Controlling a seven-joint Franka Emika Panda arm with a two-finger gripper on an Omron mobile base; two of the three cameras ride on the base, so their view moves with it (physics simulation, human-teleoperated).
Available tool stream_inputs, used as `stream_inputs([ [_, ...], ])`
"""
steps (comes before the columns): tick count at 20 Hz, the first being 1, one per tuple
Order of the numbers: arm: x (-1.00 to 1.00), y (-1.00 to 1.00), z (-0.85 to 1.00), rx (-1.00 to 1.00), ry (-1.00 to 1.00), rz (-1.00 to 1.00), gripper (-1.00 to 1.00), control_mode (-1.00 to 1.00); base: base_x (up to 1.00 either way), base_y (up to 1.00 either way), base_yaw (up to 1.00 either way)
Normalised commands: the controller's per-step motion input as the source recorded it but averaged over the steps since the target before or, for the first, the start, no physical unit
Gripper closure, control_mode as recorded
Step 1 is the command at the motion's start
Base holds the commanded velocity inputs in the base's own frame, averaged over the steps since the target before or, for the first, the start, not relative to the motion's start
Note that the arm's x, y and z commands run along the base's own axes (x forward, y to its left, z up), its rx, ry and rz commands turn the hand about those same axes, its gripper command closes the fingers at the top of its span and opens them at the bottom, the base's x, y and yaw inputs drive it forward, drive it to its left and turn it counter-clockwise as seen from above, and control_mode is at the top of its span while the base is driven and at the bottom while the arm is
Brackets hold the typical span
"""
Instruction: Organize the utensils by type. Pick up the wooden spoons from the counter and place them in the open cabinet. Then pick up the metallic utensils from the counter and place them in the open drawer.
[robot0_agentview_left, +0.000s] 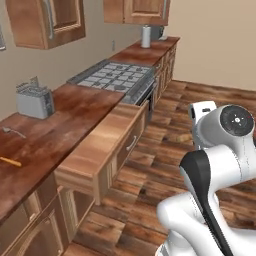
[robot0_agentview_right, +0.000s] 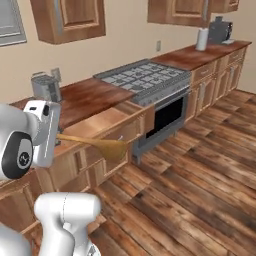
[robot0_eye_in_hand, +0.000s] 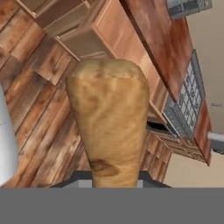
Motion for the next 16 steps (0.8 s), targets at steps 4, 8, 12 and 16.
stream_inputs([
  [4,0.00,0.00,0.00,0.00,0.00,0.00,1.00,1.00,0.06,-0.17,-0.55],
  [8,0.00,0.00,0.00,0.00,0.00,0.00,1.00,1.00,0.33,-0.22,-0.48],
  [12,0.00,0.00,0.00,0.00,0.00,0.00,1.00,1.00,0.43,-0.10,-0.47],
  [16,0.00,0.00,0.00,0.00,0.00,0.00,1.00,1.00,0.45,-0.01,-0.39],
])
